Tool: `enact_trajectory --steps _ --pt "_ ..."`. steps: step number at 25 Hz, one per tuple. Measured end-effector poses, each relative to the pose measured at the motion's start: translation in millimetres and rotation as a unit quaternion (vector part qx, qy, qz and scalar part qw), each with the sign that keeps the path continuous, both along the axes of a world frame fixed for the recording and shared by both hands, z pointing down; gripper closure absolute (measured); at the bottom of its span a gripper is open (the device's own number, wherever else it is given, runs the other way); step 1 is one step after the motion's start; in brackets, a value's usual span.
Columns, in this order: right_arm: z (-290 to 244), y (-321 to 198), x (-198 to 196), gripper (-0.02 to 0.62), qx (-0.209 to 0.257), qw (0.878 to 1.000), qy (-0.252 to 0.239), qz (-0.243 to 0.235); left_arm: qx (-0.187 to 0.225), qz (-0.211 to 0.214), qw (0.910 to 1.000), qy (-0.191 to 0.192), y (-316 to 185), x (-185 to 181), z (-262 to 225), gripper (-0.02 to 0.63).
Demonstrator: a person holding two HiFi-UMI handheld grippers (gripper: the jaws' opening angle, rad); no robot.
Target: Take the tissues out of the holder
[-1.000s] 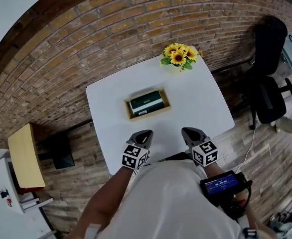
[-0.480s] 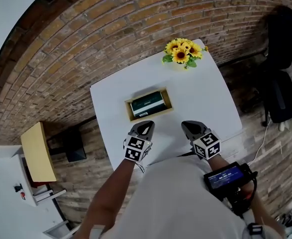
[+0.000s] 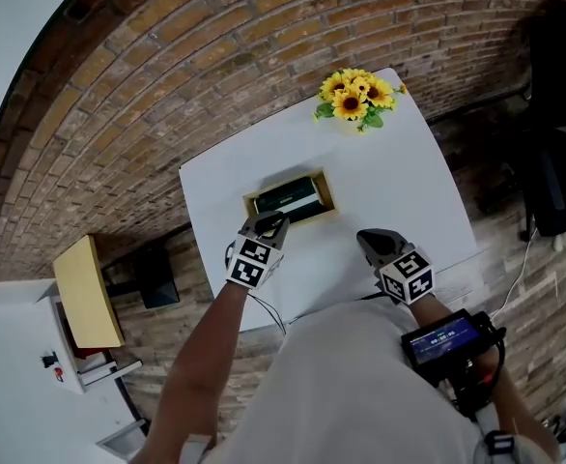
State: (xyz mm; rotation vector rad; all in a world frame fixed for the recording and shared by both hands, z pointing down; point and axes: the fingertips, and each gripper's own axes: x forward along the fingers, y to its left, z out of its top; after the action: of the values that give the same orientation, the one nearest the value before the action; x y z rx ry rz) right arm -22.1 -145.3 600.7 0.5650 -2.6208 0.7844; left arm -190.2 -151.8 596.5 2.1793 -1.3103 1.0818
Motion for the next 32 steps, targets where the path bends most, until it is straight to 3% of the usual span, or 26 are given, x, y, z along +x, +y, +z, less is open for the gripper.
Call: enact_trajectory --steps 5,11,16,22,32 --pt "4 -3 6 0.589 -0.009 1.0 -0.004 0.006 -0.037 0.047 0.9974 -0.041 -11 -5 7 0.48" --pt "7 -10 13 0.589 -0.018 1.0 -0.008 0.018 -0.076 0.102 0.9884 -0.083 -24 -11 15 0.415" --pt "10 -16 19 0.589 -0.023 0.999 -0.007 0.029 -0.122 0.16 0.9735 -0.11 -25 -9 21 0.307" --pt "15 -20 27 0.589 -0.032 0.999 -0.007 0.043 -0.165 0.225 0.9468 -0.16 -27 -11 37 0.293" --pt "17 -20 35 0.589 -0.037 0.998 -0.006 0.049 -0.214 0.236 0.932 -0.172 -30 -10 52 0.278"
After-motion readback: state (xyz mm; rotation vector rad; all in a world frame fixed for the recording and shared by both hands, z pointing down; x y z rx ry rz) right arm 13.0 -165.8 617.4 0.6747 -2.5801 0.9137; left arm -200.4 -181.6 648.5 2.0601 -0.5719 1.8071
